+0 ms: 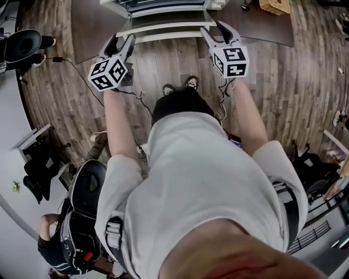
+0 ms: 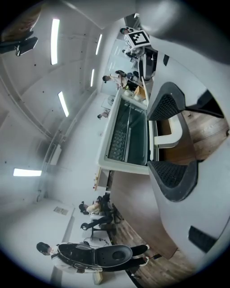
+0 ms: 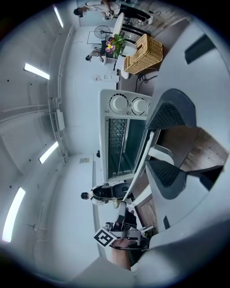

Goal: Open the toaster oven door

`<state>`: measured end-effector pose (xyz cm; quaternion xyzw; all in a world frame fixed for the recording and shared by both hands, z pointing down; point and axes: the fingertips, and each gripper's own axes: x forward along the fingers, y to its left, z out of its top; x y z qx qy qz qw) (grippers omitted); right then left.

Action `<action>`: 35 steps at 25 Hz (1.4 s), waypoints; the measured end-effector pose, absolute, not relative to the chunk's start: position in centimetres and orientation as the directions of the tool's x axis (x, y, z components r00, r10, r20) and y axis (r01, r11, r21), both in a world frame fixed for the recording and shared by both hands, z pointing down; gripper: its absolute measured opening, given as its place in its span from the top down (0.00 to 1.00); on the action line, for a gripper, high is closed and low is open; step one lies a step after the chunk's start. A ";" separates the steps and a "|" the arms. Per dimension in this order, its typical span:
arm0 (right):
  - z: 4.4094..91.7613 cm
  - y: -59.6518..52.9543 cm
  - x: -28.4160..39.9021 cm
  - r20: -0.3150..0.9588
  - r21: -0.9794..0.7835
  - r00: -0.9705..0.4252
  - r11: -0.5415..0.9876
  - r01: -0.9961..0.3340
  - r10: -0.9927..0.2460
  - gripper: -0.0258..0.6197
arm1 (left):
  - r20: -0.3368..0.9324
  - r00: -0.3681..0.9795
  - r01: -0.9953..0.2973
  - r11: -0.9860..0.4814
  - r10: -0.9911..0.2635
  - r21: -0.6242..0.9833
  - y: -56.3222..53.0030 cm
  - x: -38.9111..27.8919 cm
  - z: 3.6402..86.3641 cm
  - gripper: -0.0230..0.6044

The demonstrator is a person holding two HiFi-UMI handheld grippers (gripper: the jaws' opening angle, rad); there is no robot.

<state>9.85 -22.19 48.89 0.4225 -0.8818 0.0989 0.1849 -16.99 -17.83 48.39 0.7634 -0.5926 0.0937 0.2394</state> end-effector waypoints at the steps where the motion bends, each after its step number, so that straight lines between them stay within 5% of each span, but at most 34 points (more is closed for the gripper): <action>1: 48.9 -22.0 9.8 0.413 -0.013 -0.570 0.621 -0.784 -0.710 0.63 | 0.422 0.285 -0.946 -0.183 -0.861 0.267 -17.6 -17.1 48.4 0.50; 35: 53.7 -17.2 10.0 0.414 0.084 -0.504 0.583 -0.808 -0.758 0.63 | 0.490 0.251 -0.967 -0.201 -0.835 0.154 -12.9 -16.7 53.4 0.53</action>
